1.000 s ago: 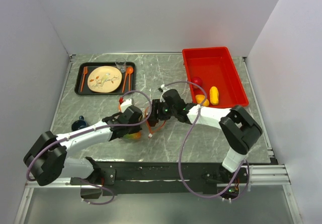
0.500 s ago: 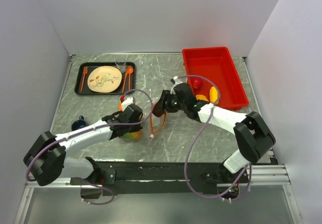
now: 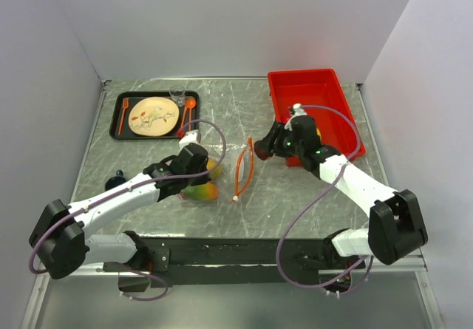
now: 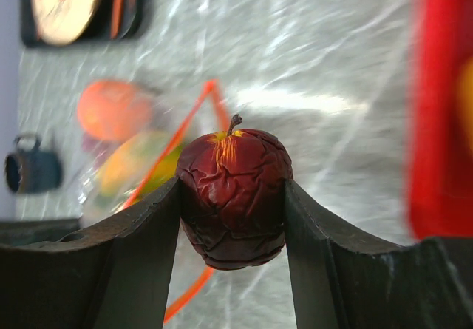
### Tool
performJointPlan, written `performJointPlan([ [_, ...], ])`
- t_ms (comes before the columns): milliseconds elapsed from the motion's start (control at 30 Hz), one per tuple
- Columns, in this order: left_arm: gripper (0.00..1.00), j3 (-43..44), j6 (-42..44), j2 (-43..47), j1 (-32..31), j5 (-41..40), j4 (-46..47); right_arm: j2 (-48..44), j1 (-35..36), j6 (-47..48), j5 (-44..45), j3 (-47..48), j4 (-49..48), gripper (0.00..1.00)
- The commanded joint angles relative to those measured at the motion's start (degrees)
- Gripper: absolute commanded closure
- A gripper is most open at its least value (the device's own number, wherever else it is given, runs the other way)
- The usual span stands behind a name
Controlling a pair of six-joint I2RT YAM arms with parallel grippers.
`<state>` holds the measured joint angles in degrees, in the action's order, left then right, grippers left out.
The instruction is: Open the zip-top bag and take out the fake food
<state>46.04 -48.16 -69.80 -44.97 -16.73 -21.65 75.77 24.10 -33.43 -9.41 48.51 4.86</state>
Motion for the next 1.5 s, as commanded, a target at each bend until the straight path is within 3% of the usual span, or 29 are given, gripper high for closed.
performJointPlan([
  [0,0.99,2.21,1.93,0.72,0.50,0.21,-0.50,-0.89,-3.17,3.54,1.23,2.20,3.92,0.65],
  [400,0.97,3.79,3.42,1.51,1.64,0.65,-0.76,9.20,-17.23,2.41,7.55,13.78,5.60,0.63],
  [600,0.91,1.86,2.90,3.70,3.22,1.79,0.03,17.90,-21.45,-1.37,10.99,19.68,4.01,0.51],
  [667,0.87,1.51,2.90,4.67,3.57,1.70,-0.23,19.76,-23.21,-1.81,10.64,21.18,3.75,0.42],
  [700,0.85,1.16,2.99,4.93,4.01,1.35,-0.41,21.51,-23.48,-1.64,10.99,22.66,3.84,0.33],
  [733,0.79,1.07,3.07,5.20,4.27,1.18,-0.67,22.48,-23.83,-1.55,11.25,23.72,4.27,0.30],
  [800,0.78,0.72,3.34,5.64,5.32,1.17,-1.20,25.03,-23.83,-1.11,11.26,26.53,6.21,0.22],
  [867,0.73,0.54,3.34,5.90,6.21,2.05,-1.20,25.92,-23.83,-1.02,11.34,27.77,7.17,0.19],
  [900,0.61,0.19,3.25,5.99,6.99,2.75,-1.03,25.66,-23.83,-0.94,10.91,27.86,7.18,0.16],
  [967,0.58,-0.33,2.90,5.99,7.61,3.19,-0.59,24.52,-23.75,-1.20,9.59,27.43,7.35,0.15],
  [1067,0.58,-0.95,2.20,5.73,9.19,2.85,-0.85,16.47,-20.69,-1.11,9.59,20.87,6.65,0.19],
  [1167,0.59,-2.18,1.32,6.51,11.21,3.02,-0.50,6.81,-15.95,-2.60,8.37,10.43,2.97,0.30],
  [1300,0.66,-3.33,0.70,6.87,12.98,4.25,1.08,-1.58,-8.57,-6.64,4.05,-1.30,-4.06,0.57],
  [1467,0.72,-3.94,0.26,4.94,13.42,5.83,3.45,-2.83,-0.20,-11.12,1.07,-8.25,-12.06,0.63],
])
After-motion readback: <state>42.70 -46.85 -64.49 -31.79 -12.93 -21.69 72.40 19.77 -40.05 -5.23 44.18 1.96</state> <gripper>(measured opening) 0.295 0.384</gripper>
